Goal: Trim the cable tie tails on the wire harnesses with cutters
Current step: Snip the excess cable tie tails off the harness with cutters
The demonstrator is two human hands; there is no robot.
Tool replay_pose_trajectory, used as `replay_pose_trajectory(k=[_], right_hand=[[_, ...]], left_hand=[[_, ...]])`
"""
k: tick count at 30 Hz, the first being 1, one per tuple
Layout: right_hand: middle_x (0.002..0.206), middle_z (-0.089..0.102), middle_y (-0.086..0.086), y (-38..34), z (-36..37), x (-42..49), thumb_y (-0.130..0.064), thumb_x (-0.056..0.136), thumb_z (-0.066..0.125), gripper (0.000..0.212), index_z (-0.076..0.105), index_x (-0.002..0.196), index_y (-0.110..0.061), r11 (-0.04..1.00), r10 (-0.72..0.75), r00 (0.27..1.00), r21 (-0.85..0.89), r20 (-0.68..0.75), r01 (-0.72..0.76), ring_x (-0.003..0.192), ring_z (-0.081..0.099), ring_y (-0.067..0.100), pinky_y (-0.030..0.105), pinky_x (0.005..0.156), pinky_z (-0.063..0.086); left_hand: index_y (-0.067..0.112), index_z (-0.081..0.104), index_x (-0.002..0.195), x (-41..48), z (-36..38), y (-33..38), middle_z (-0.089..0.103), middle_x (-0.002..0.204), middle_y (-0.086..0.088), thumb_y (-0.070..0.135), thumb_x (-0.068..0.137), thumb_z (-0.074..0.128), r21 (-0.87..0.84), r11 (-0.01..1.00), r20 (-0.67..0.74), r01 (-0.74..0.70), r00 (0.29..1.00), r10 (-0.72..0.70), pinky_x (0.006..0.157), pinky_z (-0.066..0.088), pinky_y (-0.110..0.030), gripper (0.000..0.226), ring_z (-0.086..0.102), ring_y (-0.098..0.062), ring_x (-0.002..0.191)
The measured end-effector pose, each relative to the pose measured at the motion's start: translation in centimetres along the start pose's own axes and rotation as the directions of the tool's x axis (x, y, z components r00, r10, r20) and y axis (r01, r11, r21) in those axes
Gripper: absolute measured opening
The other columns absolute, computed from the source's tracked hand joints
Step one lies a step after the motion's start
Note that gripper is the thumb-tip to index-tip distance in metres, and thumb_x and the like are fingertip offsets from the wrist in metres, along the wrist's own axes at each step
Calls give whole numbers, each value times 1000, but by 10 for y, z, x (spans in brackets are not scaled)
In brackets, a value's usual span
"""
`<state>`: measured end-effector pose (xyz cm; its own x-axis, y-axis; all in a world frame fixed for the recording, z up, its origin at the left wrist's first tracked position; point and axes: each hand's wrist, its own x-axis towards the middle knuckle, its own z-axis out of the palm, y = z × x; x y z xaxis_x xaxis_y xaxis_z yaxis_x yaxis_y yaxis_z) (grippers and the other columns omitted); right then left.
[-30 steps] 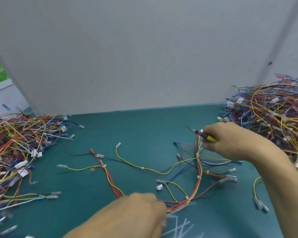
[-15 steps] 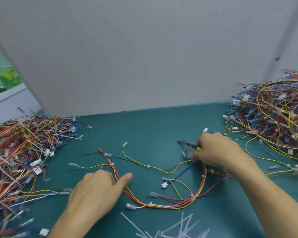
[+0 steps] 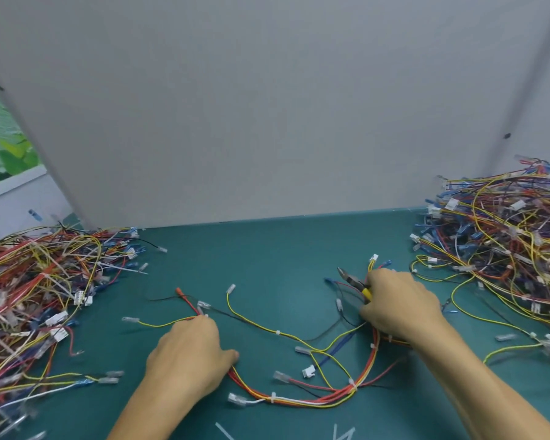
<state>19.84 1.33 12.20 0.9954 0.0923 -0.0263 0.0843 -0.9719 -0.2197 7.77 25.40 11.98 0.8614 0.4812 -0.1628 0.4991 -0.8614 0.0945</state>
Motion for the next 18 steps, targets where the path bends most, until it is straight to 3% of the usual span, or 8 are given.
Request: replay_pose_trajectory(k=[2,4,6,9,11,14,16,18], right_hand=[[91,54,6,-1,0,-1,-21,73,58,14,55,87,-20,997,1,1000,72,7,-1,84,50,31,31,67,37],[88,59,8,0,-5,0,-22,71,60,13,53,82,-19,973,30,999,231,-28,-22,86,52,33,33,67,40],[83,63,9,1,-16,1,-22,71,63,11,55,77,-17,909,96,985,416,-146,-27,87,56,36,34,68,42],[77,67,7,4,-36,3,-21,72,68,10,62,77,-15,812,196,931,583,-307,21,81,58,34,33,69,41],[76,69,5,6,-44,4,-21,72,70,11,65,81,-18,759,234,927,650,-292,13,79,62,32,34,71,45],[64,66,7,3,-44,3,-14,73,70,7,66,78,-15,610,241,956,793,-166,-16,63,62,30,40,69,53],[53,58,8,-2,-41,1,-3,76,68,7,64,72,-8,450,230,971,892,-69,-44,49,51,24,35,54,47],[49,50,8,-7,-40,-2,5,80,64,16,59,68,-5,279,217,976,958,2,-64,44,43,20,29,48,40]], left_hand=[[14,59,75,3,-1,1,67,73,-2,31,75,61,-96,995,17,-2,1000,4,71,55,-32,18,66,-24,76],[18,57,80,5,-6,1,69,78,-4,23,74,59,-243,970,-24,19,999,-25,75,56,-34,8,67,-26,78],[19,55,77,8,-12,-1,69,75,-4,36,75,62,-273,962,-63,20,997,-38,74,55,-34,19,67,-24,77],[15,57,63,4,-19,-3,65,51,1,77,61,55,-72,994,38,77,997,-74,60,52,-25,62,66,-13,54],[17,55,67,-4,-20,-1,61,41,7,82,59,51,-14,995,111,94,990,-92,52,44,-21,65,58,-5,36],[15,55,72,-5,-18,-3,63,44,8,69,71,53,-23,997,128,79,989,-76,55,49,-22,54,60,-5,38],[10,60,75,-2,-13,-2,68,52,0,47,83,54,-258,961,174,100,983,-55,54,55,-25,38,68,-17,50],[4,63,83,0,-9,4,71,61,-8,25,90,49,-665,718,244,205,968,-51,47,53,-27,26,69,-28,55]])
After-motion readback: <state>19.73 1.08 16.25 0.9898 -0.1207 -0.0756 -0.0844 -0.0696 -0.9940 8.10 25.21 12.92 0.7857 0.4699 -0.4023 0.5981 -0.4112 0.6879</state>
